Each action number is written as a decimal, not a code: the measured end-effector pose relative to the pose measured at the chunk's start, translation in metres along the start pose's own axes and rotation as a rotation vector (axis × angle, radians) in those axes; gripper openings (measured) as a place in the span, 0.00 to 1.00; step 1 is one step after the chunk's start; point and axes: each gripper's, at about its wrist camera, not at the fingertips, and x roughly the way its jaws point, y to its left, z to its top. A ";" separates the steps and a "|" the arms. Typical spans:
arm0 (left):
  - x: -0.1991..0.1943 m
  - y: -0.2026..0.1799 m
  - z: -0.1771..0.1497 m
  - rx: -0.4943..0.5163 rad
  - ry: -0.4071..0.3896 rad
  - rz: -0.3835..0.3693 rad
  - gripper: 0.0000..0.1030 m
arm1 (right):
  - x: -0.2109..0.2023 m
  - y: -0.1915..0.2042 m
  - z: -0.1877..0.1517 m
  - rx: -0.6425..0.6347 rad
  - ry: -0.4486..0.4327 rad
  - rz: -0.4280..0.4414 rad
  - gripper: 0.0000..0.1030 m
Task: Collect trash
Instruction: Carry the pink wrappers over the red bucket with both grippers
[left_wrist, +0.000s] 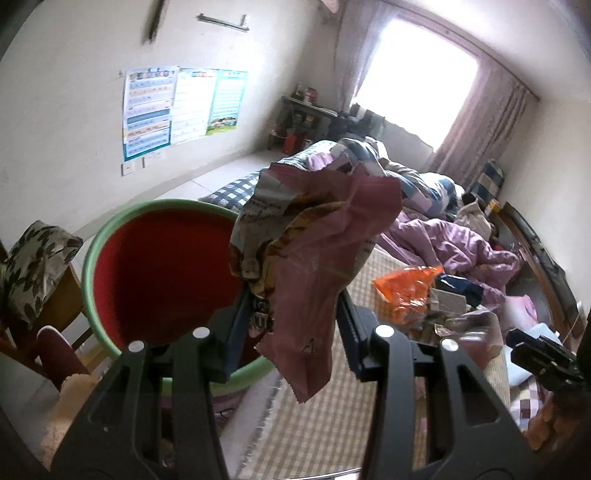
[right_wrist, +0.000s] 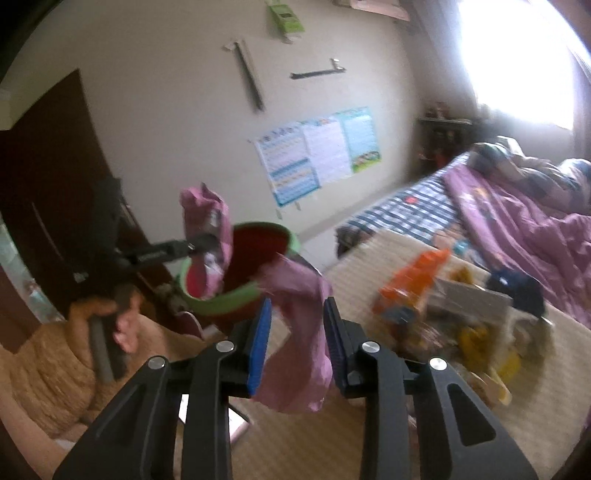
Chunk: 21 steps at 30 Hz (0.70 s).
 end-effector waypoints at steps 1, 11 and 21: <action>0.000 0.004 0.000 -0.004 -0.002 0.004 0.42 | 0.004 0.004 0.002 -0.008 -0.001 0.005 0.24; 0.000 0.021 -0.003 -0.038 -0.002 0.034 0.42 | 0.055 0.001 0.002 0.064 0.139 0.005 0.47; 0.003 0.021 -0.004 -0.044 0.007 0.036 0.42 | 0.090 -0.001 -0.045 0.157 0.346 -0.020 0.54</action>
